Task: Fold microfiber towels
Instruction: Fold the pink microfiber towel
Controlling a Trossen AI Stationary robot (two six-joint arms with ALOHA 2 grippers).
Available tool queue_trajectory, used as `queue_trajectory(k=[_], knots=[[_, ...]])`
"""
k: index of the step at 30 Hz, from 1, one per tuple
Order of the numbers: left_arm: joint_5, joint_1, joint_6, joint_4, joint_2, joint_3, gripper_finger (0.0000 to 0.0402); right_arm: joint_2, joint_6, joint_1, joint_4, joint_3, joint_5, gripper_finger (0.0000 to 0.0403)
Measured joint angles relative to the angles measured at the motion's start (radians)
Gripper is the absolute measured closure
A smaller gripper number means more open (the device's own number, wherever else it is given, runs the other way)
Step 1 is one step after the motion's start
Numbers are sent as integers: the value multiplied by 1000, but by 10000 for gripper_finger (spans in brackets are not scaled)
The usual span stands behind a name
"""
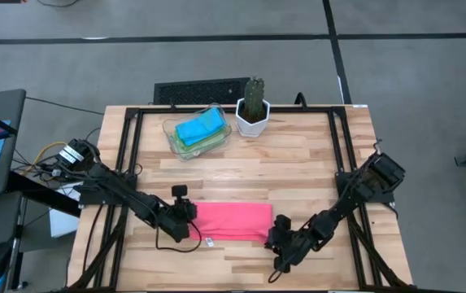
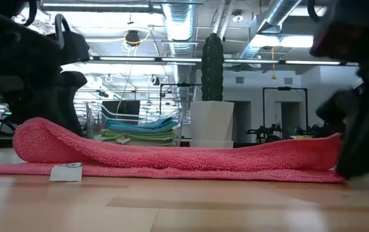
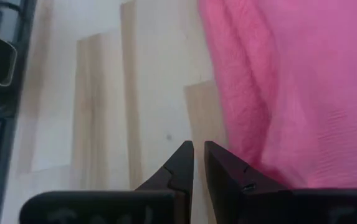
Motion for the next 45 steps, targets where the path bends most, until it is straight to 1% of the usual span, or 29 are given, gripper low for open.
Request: queue_trajectory(k=[3, 6, 9, 14, 18, 21, 24, 30, 36, 40, 45], knots=[[1, 0, -5, -29, 0, 0, 327, 10, -20, 17, 0, 11, 7, 340], [-10, 0, -7, -75, -10, 14, 327, -20, -80, 29, 6, 47, 29, 340], [-9, 2, -17, -74, -20, 21, 327, -43, -124, 29, -29, 65, 43, 340], [66, 8, -113, -124, -41, 20, 327, -67, -132, 20, -47, 72, 59, 340], [119, 7, -197, -140, -90, 19, 327, -66, -132, 21, -54, 71, 59, 340], [129, 6, -255, -130, -117, 7, 327, -66, -133, 21, -57, 71, 58, 340], [136, 10, -273, -107, -115, -15, 327, -66, -134, 17, -59, 71, 59, 340], [161, 24, -304, 35, -104, -88, 327, -66, -133, 16, -64, 71, 58, 340], [160, 24, -306, 70, -104, -89, 328, -66, -133, 16, -68, 71, 57, 340], [160, 29, -276, 90, -104, -89, 343, -66, -133, 16, -70, 71, 57, 340], [152, 51, -261, 87, -104, -89, 391, -66, -128, 16, -70, 71, 57, 340]])
